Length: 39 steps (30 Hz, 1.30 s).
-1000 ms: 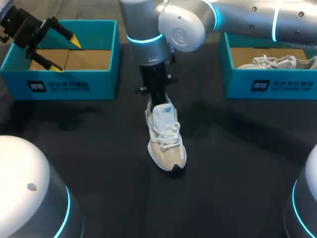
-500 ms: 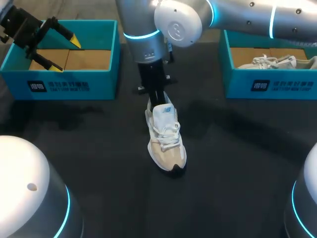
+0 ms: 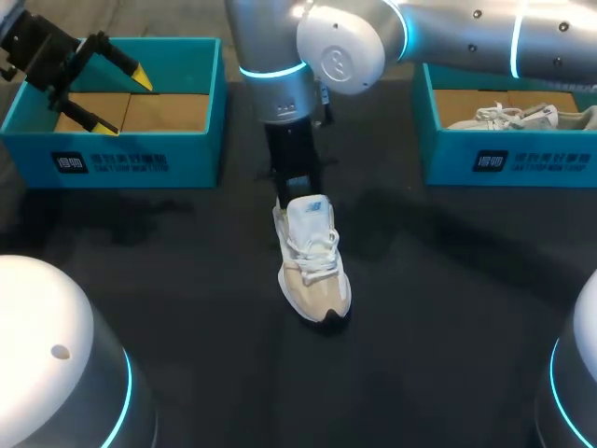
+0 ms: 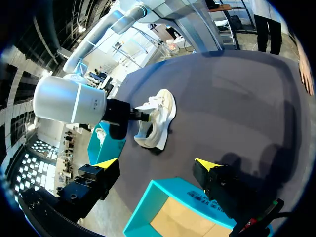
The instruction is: Take the shoe out of the shoebox, open the shoe tongue, remove and reinsert the insole, then place the shoe into the shoebox
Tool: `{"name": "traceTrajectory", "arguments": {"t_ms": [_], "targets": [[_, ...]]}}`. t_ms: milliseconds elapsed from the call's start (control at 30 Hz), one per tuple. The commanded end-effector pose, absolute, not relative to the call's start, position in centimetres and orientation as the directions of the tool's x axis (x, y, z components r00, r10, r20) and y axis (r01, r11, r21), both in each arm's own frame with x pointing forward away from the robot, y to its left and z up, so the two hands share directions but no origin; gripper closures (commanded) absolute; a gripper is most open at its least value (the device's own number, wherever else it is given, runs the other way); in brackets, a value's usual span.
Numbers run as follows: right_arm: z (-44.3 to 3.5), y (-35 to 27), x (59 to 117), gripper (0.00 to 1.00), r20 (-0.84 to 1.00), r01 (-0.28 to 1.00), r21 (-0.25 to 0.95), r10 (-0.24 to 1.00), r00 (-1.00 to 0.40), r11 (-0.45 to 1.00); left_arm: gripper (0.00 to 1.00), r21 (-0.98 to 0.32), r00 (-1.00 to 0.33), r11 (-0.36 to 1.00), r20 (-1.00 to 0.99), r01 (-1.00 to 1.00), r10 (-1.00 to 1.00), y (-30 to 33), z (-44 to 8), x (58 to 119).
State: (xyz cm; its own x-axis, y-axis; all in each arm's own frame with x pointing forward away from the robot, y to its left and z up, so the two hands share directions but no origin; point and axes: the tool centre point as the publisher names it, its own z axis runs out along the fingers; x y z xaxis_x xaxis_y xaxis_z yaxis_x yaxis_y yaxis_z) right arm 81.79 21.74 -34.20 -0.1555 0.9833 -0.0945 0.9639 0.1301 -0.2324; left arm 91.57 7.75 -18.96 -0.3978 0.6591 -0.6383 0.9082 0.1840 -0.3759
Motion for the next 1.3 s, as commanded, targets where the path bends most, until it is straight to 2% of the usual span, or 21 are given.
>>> {"name": "traceTrajectory", "arguments": {"t_ms": [33,467,933,1300], "targets": [[-34.5,21.7,81.7,0.00,-0.090,0.963,-0.235,0.984,-0.155,0.131,0.00,-0.376,-0.397,0.184,-0.637,0.908,0.661,7.8,-18.9,91.6],[-34.8,21.8,81.8,0.00,-0.100,0.960,-0.249,0.982,-0.158,0.129,0.00,-0.376,-0.397,0.184,-0.637,0.908,0.661,7.8,-18.9,91.6],[-30.7,20.5,81.5,0.00,-0.124,0.982,-0.165,0.985,-0.117,0.095,0.00,-0.376,-0.397,0.184,-0.637,0.908,0.661,7.8,-18.9,91.6],[-27.7,20.2,78.8,0.00,-0.108,0.989,-0.112,0.988,-0.110,0.097,0.00,-0.376,-0.397,0.184,-0.637,0.908,0.661,7.8,-18.9,91.6]]}}
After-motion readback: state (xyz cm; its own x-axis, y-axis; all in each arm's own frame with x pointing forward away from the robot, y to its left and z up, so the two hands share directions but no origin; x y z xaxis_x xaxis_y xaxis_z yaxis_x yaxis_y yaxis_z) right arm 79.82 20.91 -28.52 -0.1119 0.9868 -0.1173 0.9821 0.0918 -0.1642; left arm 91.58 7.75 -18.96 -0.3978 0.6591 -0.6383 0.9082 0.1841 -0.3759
